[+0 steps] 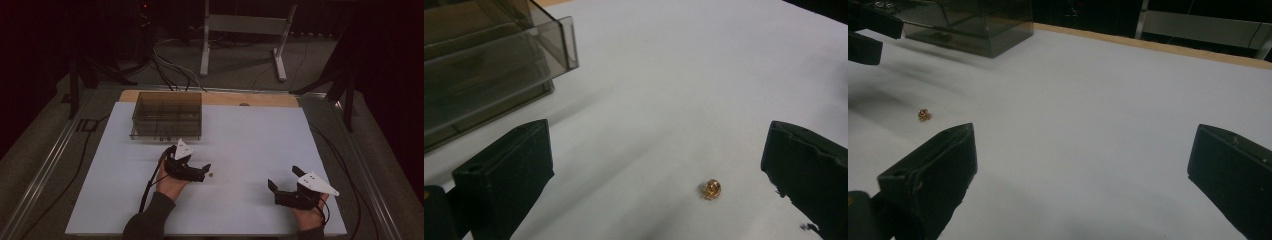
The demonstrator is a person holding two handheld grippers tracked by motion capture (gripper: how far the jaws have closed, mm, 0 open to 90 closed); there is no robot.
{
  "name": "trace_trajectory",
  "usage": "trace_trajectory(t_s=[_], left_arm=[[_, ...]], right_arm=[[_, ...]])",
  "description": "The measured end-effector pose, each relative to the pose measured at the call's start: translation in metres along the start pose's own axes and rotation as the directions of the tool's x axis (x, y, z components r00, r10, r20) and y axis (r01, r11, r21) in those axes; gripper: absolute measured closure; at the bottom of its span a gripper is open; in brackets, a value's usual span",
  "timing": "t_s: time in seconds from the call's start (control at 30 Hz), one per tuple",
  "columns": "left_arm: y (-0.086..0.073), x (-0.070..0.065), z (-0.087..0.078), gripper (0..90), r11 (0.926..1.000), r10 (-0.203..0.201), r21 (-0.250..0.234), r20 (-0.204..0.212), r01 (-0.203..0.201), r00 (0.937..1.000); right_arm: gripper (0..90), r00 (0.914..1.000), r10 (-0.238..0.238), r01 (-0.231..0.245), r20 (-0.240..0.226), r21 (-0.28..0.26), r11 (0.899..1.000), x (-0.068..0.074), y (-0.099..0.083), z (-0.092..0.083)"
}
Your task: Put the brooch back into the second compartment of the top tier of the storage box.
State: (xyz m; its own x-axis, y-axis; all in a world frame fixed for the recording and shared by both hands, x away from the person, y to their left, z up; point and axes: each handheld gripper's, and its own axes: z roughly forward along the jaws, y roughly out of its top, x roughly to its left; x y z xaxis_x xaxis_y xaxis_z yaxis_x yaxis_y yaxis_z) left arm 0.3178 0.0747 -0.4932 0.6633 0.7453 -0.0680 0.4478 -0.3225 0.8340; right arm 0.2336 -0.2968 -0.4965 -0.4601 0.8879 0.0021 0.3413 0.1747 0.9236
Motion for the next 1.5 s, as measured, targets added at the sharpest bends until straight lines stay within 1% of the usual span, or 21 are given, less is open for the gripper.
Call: trace_trajectory(t_s=[0.2, 0.27, 0.3, 0.57, 0.67, 0.73, 0.77, 0.9, 0.93, 1.03, 1.07, 1.13, 1.2, 1.23, 1.27, 1.3, 1.33, 1.37, 1.4, 1.47, 1.5], left_arm=[[0.000, -0.004, 0.007, 0.9, 0.9996, 0.003, 0.029, 0.004, -0.004, 1.0000], [-0.001, -0.006, 0.012, 0.9, 0.9987, 0.002, 0.050, 0.012, -0.002, 0.9999], [-0.001, -0.007, 0.014, 0.9, 0.9981, 0.007, 0.060, 0.014, -0.008, 0.9999], [0.000, -0.011, 0.022, 2.0, 0.9945, 0.011, 0.104, 0.022, -0.013, 0.9997], [0.000, -0.012, 0.023, 2.7, 0.9939, 0.002, 0.110, 0.026, -0.005, 0.9997], [0.000, -0.013, 0.025, 3.6, 0.9928, -0.005, 0.120, 0.030, 0.002, 0.9995], [0.000, -0.014, 0.026, 4.1, 0.9910, -0.004, 0.134, 0.035, 0.000, 0.9994], [0.000, -0.018, 0.030, 4.7, 0.9852, 0.006, 0.171, 0.031, -0.012, 0.9995], [-0.001, -0.019, 0.031, 4.7, 0.9836, 0.014, 0.179, 0.025, -0.018, 0.9996], [-0.001, -0.020, 0.035, 5.0, 0.9798, 0.022, 0.199, 0.002, -0.022, 0.9997], [-0.002, -0.021, 0.036, 6.2, 0.9791, 0.026, 0.202, -0.013, -0.023, 0.9996], [-0.002, -0.022, 0.037, 7.9, 0.9780, 0.033, 0.207, -0.013, -0.030, 0.9994], [-0.003, -0.025, 0.038, 12.6, 0.9738, 0.058, 0.221, -0.021, -0.052, 0.9981], [-0.003, -0.026, 0.039, 16.3, 0.9717, 0.066, 0.228, -0.015, -0.061, 0.9977], [-0.003, -0.027, 0.039, 17.3, 0.9697, 0.072, 0.235, -0.012, -0.067, 0.9973], [-0.004, -0.027, 0.039, 21.5, 0.9679, 0.081, 0.240, -0.008, -0.077, 0.9967], [-0.004, -0.027, 0.039, 27.0, 0.9679, 0.081, 0.240, -0.008, -0.077, 0.9967], [-0.004, -0.028, 0.039, 32.0, 0.9655, 0.094, 0.244, 0.005, -0.092, 0.9956], [-0.004, -0.028, 0.039, 36.1, 0.9636, 0.099, 0.249, 0.007, -0.098, 0.9950], [-0.005, -0.029, 0.039, 43.5, 0.9613, 0.105, 0.254, 0.020, -0.107, 0.9943], [-0.005, -0.029, 0.039, 46.0, 0.9587, 0.110, 0.261, 0.022, -0.112, 0.9937]], right_arm=[[0.0, 1.0000, -0.002, 0.002, -0.002, 0.000, 1.000, 0.000, 0.000, 0.000], [0.0, 1.0000, -0.002, 0.002, -0.002, 0.001, 1.000, 0.000, 0.000, 0.000], [0.0, 1.0000, -0.003, 0.003, -0.002, 0.000, 1.000, 0.000, 0.000, 0.000], [0.0, 1.0000, -0.003, 0.003, -0.001, 0.000, 1.000, 0.000, 0.000, 0.000], [0.0, 1.0000, -0.001, 0.001, -0.002, 0.001, 1.000, 0.000, 0.000, 0.000], [0.0, 1.0000, -0.001, 0.001, -0.002, 0.001, 1.000, 0.000, 0.000, 0.000], [0.0, 1.0000, 0.000, 0.000, -0.003, 0.001, 1.000, 0.000, 0.000, 0.000], [0.0, 1.0000, 0.000, 0.000, -0.002, 0.001, 1.000, 0.000, 0.000, 0.000], [0.0, 1.0000, -0.001, 0.001, -0.002, 0.001, 1.000, 0.000, 0.000, 0.000], [0.0, 1.0000, -0.001, 0.001, -0.002, 0.000, 1.000, 0.000, 0.000, 0.000], [0.0, 1.0000, -0.003, 0.003, -0.002, 0.000, 1.000, 0.000, 0.000, 0.000], [0.0, 1.0000, -0.004, 0.004, -0.002, -0.001, 1.000, 0.000, 0.000, 0.000], [0.0, 1.0000, -0.004, 0.004, -0.002, 0.000, 1.000, 0.000, 0.000, 0.000], [0.0, 1.0000, -0.003, 0.003, -0.001, 0.001, 1.000, 0.000, 0.000, 0.000], [0.0, 1.0000, -0.004, 0.004, -0.001, 0.001, 1.000, 0.000, 0.000, 0.000], [0.0, 1.0000, -0.004, 0.004, -0.001, 0.000, 1.000, 0.000, 0.000, 0.000], [0.0, 1.0000, -0.004, 0.004, -0.002, 0.000, 1.000, 0.000, 0.000, 0.000], [0.0, 1.0000, -0.004, 0.004, -0.001, 0.000, 1.000, 0.000, 0.000, 0.000], [0.0, 1.0000, -0.004, 0.004, -0.001, 0.000, 1.000, 0.000, 0.000, 0.000], [0.0, 1.0000, -0.005, 0.005, -0.001, -0.001, 1.000, 0.000, 0.000, 0.000], [0.0, 1.0000, -0.005, 0.005, -0.001, -0.002, 1.000, 0.000, 0.000, 0.000]])
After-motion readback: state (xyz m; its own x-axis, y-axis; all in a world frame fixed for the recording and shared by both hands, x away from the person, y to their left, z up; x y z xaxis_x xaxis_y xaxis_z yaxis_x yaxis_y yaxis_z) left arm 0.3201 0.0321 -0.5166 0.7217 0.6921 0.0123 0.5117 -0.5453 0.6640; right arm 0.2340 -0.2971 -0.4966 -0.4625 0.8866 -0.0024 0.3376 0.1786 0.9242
